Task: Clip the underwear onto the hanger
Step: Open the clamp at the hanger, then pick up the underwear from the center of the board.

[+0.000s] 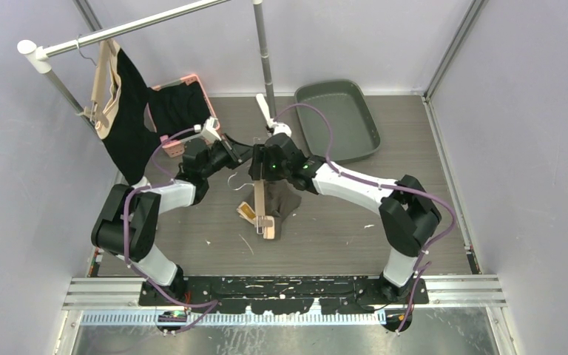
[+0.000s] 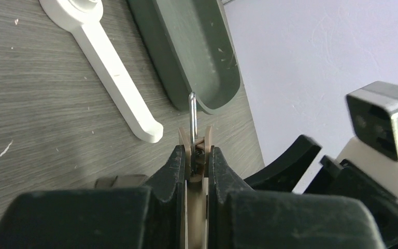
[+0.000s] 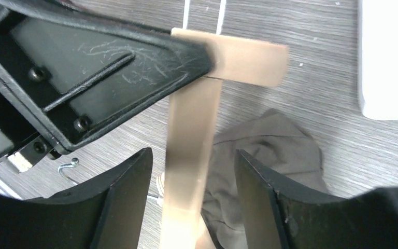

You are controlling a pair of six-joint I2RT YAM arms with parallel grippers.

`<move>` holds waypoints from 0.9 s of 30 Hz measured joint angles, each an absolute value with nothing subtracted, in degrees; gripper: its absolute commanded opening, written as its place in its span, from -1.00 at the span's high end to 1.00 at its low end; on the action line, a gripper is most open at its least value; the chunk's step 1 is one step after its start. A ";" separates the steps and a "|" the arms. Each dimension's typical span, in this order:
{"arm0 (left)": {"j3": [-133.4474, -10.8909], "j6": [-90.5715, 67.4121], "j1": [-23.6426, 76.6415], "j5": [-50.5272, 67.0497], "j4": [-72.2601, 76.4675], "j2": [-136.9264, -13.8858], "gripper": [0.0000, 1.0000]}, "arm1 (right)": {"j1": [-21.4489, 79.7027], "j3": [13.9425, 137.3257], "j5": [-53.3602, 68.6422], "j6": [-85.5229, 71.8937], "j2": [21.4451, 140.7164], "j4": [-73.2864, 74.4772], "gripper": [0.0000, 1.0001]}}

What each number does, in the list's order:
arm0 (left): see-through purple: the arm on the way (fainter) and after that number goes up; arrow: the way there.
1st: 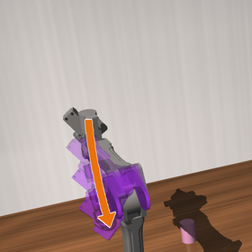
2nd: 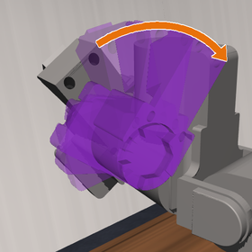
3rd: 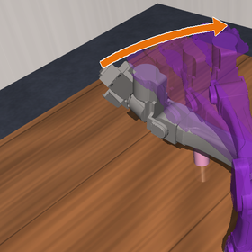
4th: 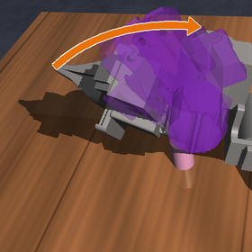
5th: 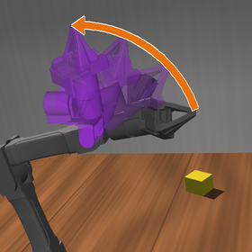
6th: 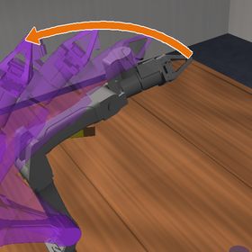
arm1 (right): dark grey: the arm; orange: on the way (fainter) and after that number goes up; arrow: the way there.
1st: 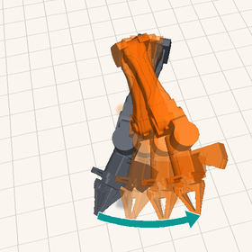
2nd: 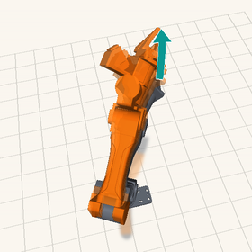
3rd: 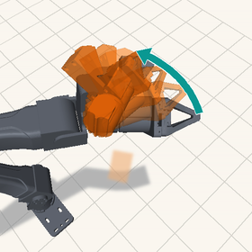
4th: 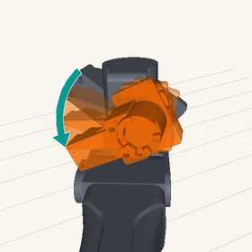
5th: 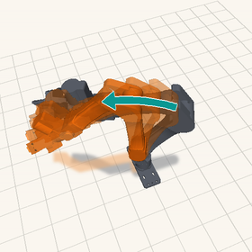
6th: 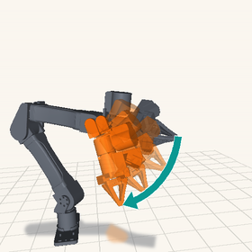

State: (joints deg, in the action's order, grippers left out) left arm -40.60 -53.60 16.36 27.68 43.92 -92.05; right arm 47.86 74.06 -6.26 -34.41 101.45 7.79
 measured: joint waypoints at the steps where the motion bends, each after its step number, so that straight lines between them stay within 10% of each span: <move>1: -40.36 -53.58 16.40 27.70 43.92 -92.05 0.99 | 47.55 73.34 -6.22 -34.30 100.60 7.84 -0.38; 13: -37.17 -53.58 15.79 27.94 42.76 -88.66 1.00 | 36.56 64.14 -4.03 -31.48 83.85 7.03 -0.33; 27: -30.00 -52.01 12.56 28.14 29.89 -66.89 1.00 | 38.17 64.10 10.09 -22.28 94.02 8.45 -0.31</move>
